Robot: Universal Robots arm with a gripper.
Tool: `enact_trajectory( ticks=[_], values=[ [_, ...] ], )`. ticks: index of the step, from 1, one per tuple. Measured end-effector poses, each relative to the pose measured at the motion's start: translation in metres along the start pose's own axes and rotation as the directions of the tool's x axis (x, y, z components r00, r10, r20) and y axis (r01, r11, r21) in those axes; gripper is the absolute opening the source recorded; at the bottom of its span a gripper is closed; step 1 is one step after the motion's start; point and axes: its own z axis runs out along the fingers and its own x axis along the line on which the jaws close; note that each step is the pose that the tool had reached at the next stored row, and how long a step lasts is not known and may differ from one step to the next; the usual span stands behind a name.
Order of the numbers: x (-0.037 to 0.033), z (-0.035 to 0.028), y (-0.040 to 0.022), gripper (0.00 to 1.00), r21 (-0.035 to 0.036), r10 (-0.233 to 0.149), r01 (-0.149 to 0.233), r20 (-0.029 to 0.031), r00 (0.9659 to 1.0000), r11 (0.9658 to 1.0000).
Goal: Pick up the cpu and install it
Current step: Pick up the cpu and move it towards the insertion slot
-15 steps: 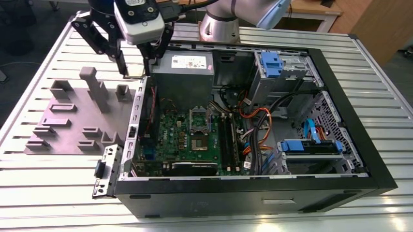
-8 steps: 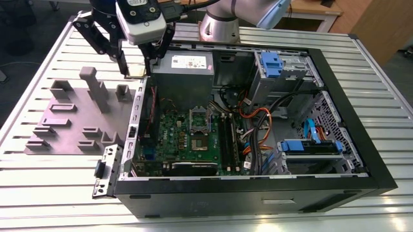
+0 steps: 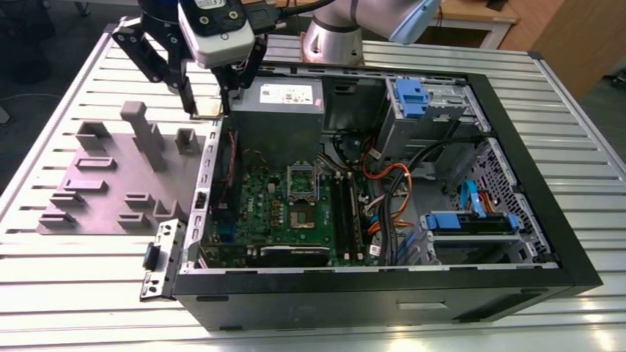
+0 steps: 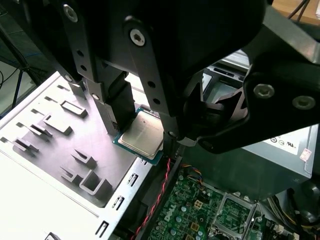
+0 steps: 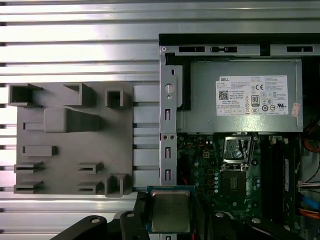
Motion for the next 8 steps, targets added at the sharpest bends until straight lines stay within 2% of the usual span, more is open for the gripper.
enact_trajectory(
  ticks=[8],
  values=[
    [-0.0013,0.0,0.0,0.47,0.0,0.0,0.0,0.0,1.0,1.0]
  ],
)
